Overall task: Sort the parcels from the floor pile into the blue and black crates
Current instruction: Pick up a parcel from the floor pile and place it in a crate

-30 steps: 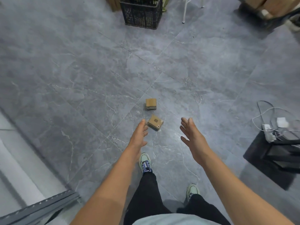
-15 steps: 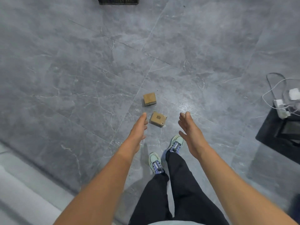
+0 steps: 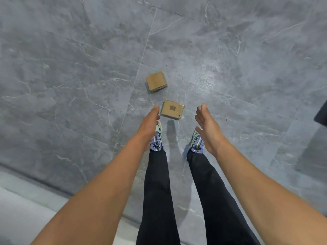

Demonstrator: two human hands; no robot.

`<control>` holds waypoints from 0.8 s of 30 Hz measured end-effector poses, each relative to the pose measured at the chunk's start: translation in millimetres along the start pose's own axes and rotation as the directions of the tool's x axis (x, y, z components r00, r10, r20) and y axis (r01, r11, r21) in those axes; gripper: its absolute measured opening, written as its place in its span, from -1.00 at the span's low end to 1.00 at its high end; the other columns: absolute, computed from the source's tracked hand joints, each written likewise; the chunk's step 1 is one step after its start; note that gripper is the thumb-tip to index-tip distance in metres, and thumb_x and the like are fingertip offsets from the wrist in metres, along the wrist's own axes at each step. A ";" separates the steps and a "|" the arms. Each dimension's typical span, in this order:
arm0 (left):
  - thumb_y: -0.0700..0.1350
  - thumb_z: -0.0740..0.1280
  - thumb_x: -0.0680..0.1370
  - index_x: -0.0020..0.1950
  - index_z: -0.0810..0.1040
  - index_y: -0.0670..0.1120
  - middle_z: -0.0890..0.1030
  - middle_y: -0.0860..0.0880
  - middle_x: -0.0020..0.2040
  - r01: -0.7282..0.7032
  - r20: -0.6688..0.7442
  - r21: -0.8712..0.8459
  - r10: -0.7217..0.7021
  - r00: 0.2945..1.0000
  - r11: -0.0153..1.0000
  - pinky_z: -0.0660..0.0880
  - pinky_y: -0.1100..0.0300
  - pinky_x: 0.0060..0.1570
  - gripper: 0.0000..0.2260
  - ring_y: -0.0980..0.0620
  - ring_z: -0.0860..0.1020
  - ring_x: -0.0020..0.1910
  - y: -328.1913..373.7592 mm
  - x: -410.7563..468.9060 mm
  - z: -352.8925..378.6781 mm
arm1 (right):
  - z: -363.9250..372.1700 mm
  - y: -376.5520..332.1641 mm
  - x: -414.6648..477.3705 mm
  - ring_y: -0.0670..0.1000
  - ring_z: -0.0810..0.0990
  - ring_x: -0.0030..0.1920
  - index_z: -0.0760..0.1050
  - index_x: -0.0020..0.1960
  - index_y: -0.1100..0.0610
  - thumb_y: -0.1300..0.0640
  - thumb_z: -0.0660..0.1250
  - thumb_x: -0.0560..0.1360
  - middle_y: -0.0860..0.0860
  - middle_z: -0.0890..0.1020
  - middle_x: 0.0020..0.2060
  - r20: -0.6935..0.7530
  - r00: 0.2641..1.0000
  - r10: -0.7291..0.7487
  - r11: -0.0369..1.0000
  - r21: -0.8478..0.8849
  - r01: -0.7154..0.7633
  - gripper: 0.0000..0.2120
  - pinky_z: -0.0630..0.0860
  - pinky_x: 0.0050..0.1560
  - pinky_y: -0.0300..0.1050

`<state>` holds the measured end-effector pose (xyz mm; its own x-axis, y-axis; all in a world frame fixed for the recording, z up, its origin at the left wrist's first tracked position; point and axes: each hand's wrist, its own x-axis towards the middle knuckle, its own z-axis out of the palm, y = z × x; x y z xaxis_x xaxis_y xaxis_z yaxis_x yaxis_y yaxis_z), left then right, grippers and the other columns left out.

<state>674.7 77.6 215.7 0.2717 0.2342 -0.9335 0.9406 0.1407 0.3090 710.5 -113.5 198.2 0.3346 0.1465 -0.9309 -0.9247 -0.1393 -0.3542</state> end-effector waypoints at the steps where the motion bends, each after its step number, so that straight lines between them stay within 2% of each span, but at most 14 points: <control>1: 0.25 0.07 0.70 0.57 0.36 -0.01 0.44 -0.03 0.51 0.013 0.003 0.013 -0.014 1.000 1.000 0.37 0.00 0.28 -0.47 -0.01 0.39 0.48 -1.8 23.2 2.6 | 1.8 4.5 21.8 0.05 0.20 0.64 0.11 0.69 -0.10 -0.48 0.03 0.60 -0.11 0.20 0.65 -0.003 1.000 0.016 1.000 0.004 -0.016 -0.22 0.05 0.63 0.29; 4: 0.26 0.04 0.70 0.54 0.39 0.02 0.42 -0.02 0.52 0.047 0.022 0.086 -0.049 0.999 0.995 0.35 0.00 0.24 -0.49 -0.01 0.38 0.48 -12.4 91.2 11.0 | 4.7 22.0 86.2 0.05 0.18 0.64 0.11 0.69 -0.11 -0.49 0.03 0.59 -0.10 0.19 0.66 -0.035 0.998 0.061 0.998 0.025 -0.060 -0.21 0.07 0.63 0.30; 7: 0.27 0.04 0.70 0.54 0.38 0.05 0.41 -0.03 0.50 0.045 0.063 0.166 -0.057 0.996 0.985 0.36 -0.03 0.32 -0.49 -0.01 0.38 0.45 -25.2 160.0 20.3 | 4.3 44.1 151.5 0.06 0.20 0.64 0.10 0.69 -0.08 -0.48 0.03 0.60 -0.09 0.19 0.66 -0.079 0.993 0.089 0.994 0.063 -0.084 -0.21 0.08 0.63 0.29; 10: 0.22 0.01 0.73 0.43 0.40 0.06 0.48 0.02 0.27 0.059 0.060 0.196 -0.072 0.996 0.979 0.34 0.00 0.36 -0.60 0.03 0.42 0.33 -31.3 225.5 26.0 | 8.4 69.1 210.7 0.07 0.20 0.64 0.09 0.70 -0.06 -0.47 0.03 0.61 -0.08 0.18 0.66 -0.101 0.987 0.128 0.989 0.090 -0.119 -0.21 0.08 0.63 0.27; 11: 0.21 0.00 0.73 0.38 0.44 0.03 0.50 0.06 0.17 0.069 0.055 0.198 -0.082 0.995 0.978 0.35 0.04 0.32 -0.60 0.06 0.45 0.25 -33.6 247.9 29.2 | 9.2 77.7 229.0 0.07 0.19 0.64 0.09 0.70 -0.06 -0.47 0.03 0.61 -0.07 0.18 0.66 -0.111 0.984 0.141 0.987 0.097 -0.131 -0.21 0.08 0.63 0.27; 13: 0.19 -0.01 0.74 0.13 0.48 0.01 0.43 0.14 -0.09 0.107 0.043 0.208 -0.118 0.992 0.972 0.38 0.16 0.06 -0.64 0.17 0.45 -0.07 -37.5 282.9 35.2 | 11.6 94.8 261.9 0.07 0.19 0.64 0.08 0.70 -0.04 -0.47 0.02 0.61 -0.07 0.18 0.66 -0.131 0.977 0.170 0.981 0.115 -0.156 -0.20 0.07 0.63 0.28; 14: 0.20 -0.01 0.74 0.09 0.44 0.02 0.37 0.15 -0.15 0.116 0.037 0.235 -0.129 0.991 0.965 0.35 0.21 -0.08 -0.66 0.21 0.38 -0.18 -38.9 295.2 36.3 | 13.7 102.2 276.9 0.08 0.18 0.64 0.08 0.70 -0.04 -0.46 0.01 0.61 -0.06 0.18 0.66 -0.130 0.975 0.178 0.979 0.121 -0.163 -0.20 0.07 0.63 0.28; 15: 0.21 -0.01 0.73 0.16 0.40 0.04 0.34 0.15 -0.17 0.125 0.033 0.256 -0.138 0.990 0.959 0.32 0.22 -0.13 -0.68 0.21 0.34 -0.22 -40.5 306.0 37.9 | 16.1 108.9 290.9 0.07 0.18 0.64 0.09 0.70 -0.02 -0.45 0.00 0.62 -0.05 0.18 0.67 -0.125 0.974 0.188 0.977 0.124 -0.173 -0.21 0.06 0.63 0.27; 17: 0.27 -0.02 0.71 0.34 0.35 0.11 0.41 0.12 -0.09 0.129 0.042 0.250 -0.144 0.989 0.960 0.33 0.15 0.12 -0.64 0.12 0.42 -0.07 -50.2 331.7 40.9 | 20.8 118.1 313.7 0.00 0.26 0.60 0.15 0.68 0.01 -0.40 -0.02 0.66 -0.06 0.26 0.63 -0.114 0.975 0.193 0.976 0.121 -0.180 -0.27 0.12 0.62 0.17; 19: 0.33 -0.03 0.68 0.53 0.34 0.06 0.51 0.01 0.26 0.145 0.054 0.231 -0.161 0.985 0.962 0.20 -0.01 0.44 -0.45 -0.03 0.41 0.33 -60.3 352.6 42.5 | 24.9 124.3 330.9 -0.16 0.48 0.33 0.29 0.61 -0.02 -0.34 -0.06 0.69 -0.15 0.49 0.42 -0.103 0.977 0.185 0.978 0.122 -0.172 -0.37 0.33 0.46 -0.07; 20: 0.36 -0.03 0.67 0.53 0.36 0.05 0.48 -0.05 0.38 0.160 0.059 0.235 -0.178 0.982 0.959 0.17 -0.05 0.49 -0.42 -0.06 0.37 0.44 -64.5 359.9 42.8 | 27.4 125.5 337.2 -0.23 0.53 0.15 0.38 0.53 -0.05 -0.33 -0.07 0.70 -0.20 0.57 0.26 -0.100 0.978 0.182 0.976 0.138 -0.168 -0.42 0.40 0.31 -0.16; 21: 0.37 -0.04 0.66 0.47 0.42 0.08 0.50 -0.05 0.37 0.169 0.069 0.235 -0.190 0.979 0.957 0.25 -0.05 0.47 -0.44 -0.06 0.39 0.44 -67.5 365.0 43.1 | 29.8 126.5 342.6 -0.28 0.54 0.04 0.44 0.47 -0.05 -0.33 -0.08 0.70 -0.21 0.60 0.13 -0.099 0.980 0.175 0.974 0.162 -0.157 -0.43 0.41 0.18 -0.20; 23: 0.37 -0.07 0.66 0.28 0.53 0.11 0.62 0.04 0.13 0.171 0.108 0.212 -0.197 0.974 0.962 0.45 0.10 0.09 -0.46 0.03 0.54 0.18 -69.2 369.3 44.1 | 32.8 126.4 345.4 -0.30 0.53 -0.03 0.48 0.36 -0.08 -0.32 -0.09 0.70 -0.22 0.60 0.02 -0.090 0.983 0.163 0.970 0.198 -0.142 -0.47 0.39 0.04 -0.22; 24: 0.37 -0.09 0.67 0.23 0.57 0.10 0.63 0.08 0.02 0.170 0.121 0.179 -0.193 0.974 0.969 0.42 0.17 -0.10 -0.45 0.09 0.56 0.05 -67.0 367.1 45.5 | 31.8 124.4 342.7 -0.31 0.55 -0.07 0.47 0.32 -0.11 -0.32 -0.09 0.71 -0.23 0.59 -0.01 -0.090 0.983 0.160 0.968 0.208 -0.139 -0.51 0.40 -0.02 -0.26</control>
<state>720.7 110.3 -156.0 0.1074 0.0844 -0.9906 0.9941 0.0043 0.1082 704.3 -49.5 -162.0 0.1972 0.0336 -0.9798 -0.9795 0.0486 -0.1954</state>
